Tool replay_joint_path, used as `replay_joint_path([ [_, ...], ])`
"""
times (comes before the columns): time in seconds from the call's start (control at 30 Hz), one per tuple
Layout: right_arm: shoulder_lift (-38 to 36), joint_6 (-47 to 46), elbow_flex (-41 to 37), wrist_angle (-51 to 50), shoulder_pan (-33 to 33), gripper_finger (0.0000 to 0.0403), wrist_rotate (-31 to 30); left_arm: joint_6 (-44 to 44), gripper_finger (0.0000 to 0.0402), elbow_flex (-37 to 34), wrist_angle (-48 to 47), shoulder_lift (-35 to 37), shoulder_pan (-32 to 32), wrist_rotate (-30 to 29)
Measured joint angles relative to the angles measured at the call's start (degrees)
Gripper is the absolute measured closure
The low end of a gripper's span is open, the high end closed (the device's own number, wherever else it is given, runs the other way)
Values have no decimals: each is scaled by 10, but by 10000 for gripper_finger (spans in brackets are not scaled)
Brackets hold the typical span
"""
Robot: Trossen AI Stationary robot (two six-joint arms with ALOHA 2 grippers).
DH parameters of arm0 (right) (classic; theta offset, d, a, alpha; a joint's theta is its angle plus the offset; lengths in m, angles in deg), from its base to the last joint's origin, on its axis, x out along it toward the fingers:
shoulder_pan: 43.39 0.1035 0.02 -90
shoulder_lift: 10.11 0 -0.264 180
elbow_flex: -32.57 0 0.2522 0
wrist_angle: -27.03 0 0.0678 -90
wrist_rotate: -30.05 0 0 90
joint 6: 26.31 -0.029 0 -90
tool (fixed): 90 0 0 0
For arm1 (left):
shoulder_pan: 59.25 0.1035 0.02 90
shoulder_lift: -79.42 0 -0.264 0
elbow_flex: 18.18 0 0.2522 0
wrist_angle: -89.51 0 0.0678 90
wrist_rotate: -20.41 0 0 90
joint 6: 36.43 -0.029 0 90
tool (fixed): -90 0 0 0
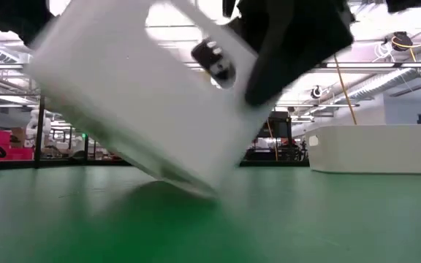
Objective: Stack baskets on shelf by color
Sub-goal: Put the top white bin on the shelf
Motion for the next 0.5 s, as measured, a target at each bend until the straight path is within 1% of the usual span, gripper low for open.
replay_joint_path([
  [0.2,-71,-18,0,-6,2,279,-8,17,195,0,0,0,-13,-18],
  [0.3,-134,-54,0,-48,2,261,-20,22,195,0,0,0,-13,-18],
  [0.37,-191,-93,0,-100,9,257,-65,25,195,0,-1,0,-13,-18],
  [0.4,-222,-109,0,-128,16,257,-104,27,195,0,-1,0,-13,-19],
  [0.43,-255,-123,0,-152,26,257,-151,28,195,0,-2,0,-13,-18],
  [0.5,-319,-150,0,-193,57,262,-275,28,195,0,-4,0,-13,-18],
])
